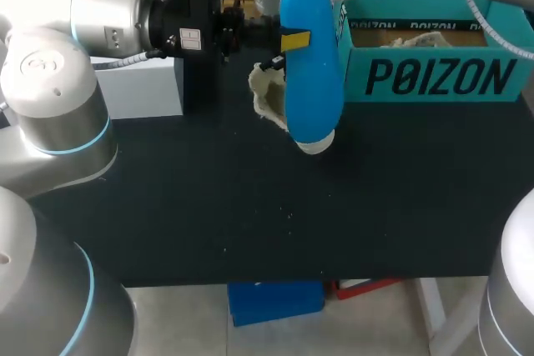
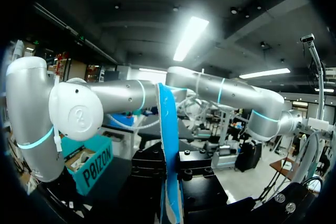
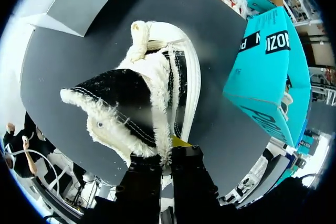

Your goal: Take the shoe out of the shoebox, open the shoe tongue, remove and reinsert the insole, then place the shoe into the shoebox

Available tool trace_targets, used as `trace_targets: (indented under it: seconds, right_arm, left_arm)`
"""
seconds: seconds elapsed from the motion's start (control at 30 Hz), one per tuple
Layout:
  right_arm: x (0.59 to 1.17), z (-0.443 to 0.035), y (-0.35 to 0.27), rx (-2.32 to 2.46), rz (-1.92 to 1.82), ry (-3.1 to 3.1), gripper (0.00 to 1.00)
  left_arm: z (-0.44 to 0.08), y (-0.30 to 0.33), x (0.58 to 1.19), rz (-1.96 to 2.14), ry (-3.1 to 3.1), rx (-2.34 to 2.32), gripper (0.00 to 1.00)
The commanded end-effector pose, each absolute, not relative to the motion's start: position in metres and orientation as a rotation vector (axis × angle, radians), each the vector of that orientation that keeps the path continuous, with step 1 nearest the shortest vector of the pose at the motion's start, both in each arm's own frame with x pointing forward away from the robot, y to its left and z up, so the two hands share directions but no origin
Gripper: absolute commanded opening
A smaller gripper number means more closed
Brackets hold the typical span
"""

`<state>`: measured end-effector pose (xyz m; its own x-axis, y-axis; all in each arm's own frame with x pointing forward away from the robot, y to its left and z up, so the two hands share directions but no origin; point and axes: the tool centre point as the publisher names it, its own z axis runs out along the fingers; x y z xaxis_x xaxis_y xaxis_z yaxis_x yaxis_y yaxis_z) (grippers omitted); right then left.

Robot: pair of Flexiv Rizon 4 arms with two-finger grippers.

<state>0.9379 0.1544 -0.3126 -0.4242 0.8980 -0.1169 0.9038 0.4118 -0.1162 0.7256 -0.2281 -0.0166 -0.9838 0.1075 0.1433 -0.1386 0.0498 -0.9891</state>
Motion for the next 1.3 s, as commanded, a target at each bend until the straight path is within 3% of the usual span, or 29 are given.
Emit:
trace_targets:
  seconds: [0.03,0.7,1.3]
  right_arm:
    - [0.928,-0.309,0.154,2.283,-0.114,2.161,0.00]
    - [0.911,-0.371,0.166,2.294,-0.134,2.192,0.00]
    - [0.908,-0.381,0.144,2.277,-0.062,2.225,0.00]
  left_arm:
    - [-0.017,-0.229,0.725,2.052,-2.141,0.034,0.00]
    - [-0.017,-0.229,0.725,2.052,-2.141,0.034,0.00]
    - [-0.017,-0.229,0.725,2.052,-2.141,0.034,0.00]
